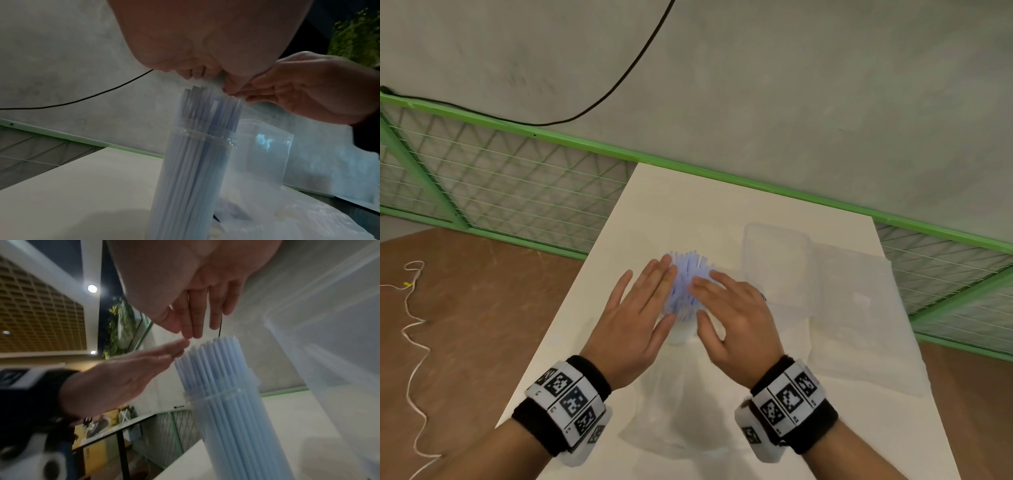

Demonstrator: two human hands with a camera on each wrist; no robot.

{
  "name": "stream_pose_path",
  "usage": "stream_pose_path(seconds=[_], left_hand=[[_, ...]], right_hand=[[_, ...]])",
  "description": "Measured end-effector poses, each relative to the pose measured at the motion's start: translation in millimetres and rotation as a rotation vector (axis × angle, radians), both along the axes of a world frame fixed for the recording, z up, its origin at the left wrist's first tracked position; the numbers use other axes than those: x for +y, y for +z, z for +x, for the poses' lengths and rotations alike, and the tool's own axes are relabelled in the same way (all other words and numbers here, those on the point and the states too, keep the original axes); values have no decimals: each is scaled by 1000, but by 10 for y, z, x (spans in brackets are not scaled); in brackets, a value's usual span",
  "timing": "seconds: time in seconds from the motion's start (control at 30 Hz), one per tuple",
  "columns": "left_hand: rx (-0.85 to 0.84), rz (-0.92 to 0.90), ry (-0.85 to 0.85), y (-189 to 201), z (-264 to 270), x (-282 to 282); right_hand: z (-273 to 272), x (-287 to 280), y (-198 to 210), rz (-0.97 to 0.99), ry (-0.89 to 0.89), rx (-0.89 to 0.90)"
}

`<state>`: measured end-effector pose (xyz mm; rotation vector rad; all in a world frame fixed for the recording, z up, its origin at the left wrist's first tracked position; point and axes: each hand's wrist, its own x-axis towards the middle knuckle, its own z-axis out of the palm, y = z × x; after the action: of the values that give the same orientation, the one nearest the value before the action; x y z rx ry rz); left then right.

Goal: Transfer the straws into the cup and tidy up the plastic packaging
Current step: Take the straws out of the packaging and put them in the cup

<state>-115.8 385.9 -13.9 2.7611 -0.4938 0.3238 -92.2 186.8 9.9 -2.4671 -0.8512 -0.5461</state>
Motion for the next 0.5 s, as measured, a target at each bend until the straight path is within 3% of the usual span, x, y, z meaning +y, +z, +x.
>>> stream_pose_path(seconds=[0.17, 0.33, 0.4, 0.5], left_hand=[[23, 118, -60, -116, -176, -33], [22, 82, -98, -57, -127, 18], [24, 23, -40, 14, -117, 52], [15, 124, -24, -7, -143, 68]], right_hand=[[-106, -7, -118, -271, -50, 243], [-53, -29, -74, -403, -46, 177], [54, -59, 58, -409, 7, 159], [326, -48, 255, -224, 15, 339]])
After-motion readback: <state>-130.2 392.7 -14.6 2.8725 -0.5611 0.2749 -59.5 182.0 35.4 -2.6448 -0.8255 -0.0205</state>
